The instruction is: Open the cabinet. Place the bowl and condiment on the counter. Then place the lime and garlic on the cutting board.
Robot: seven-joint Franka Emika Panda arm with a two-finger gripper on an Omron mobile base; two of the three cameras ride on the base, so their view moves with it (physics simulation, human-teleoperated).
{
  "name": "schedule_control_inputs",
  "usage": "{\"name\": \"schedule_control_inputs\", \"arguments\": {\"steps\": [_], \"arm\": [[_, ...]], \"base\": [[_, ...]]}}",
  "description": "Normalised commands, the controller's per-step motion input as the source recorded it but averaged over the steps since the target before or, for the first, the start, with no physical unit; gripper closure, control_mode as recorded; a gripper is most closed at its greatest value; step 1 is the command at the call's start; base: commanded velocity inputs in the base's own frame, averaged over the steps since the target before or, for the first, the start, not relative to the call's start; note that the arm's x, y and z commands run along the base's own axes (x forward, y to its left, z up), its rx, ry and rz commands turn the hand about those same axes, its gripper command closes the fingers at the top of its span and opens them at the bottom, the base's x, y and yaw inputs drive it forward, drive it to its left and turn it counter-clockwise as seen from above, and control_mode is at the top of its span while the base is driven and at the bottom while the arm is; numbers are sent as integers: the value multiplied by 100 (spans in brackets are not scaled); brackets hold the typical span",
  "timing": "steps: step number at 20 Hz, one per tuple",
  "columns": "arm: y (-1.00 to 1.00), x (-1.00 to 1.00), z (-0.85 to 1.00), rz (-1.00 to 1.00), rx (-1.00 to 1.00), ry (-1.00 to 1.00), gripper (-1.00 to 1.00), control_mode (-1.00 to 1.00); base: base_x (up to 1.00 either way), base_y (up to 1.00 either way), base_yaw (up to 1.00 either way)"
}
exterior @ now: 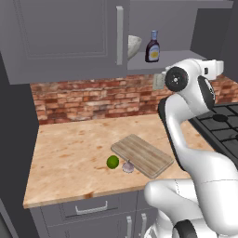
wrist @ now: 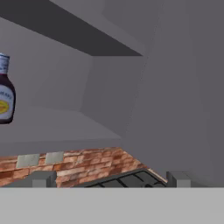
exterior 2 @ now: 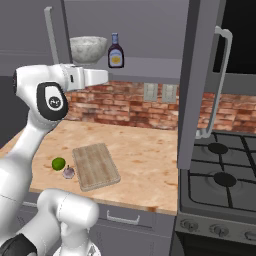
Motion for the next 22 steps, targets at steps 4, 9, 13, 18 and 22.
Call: {"name": "schedule_control_inputs", "arguments": {"steps": [4,9,13,18,22], "arm": [[71,0,0,10,6,0,-100,-100],[63,0,0,12,6,-1,-100,-100],[56,0,0,13,8,-1,-100,-100],[50,0,0,16,10,-3,-100,-100],[47,0,0,17,10,-5,-100,-100]], "base": [[0,0,0],[0,0,0],[0,0,0],[0,0,0],[0,0,0]]}}
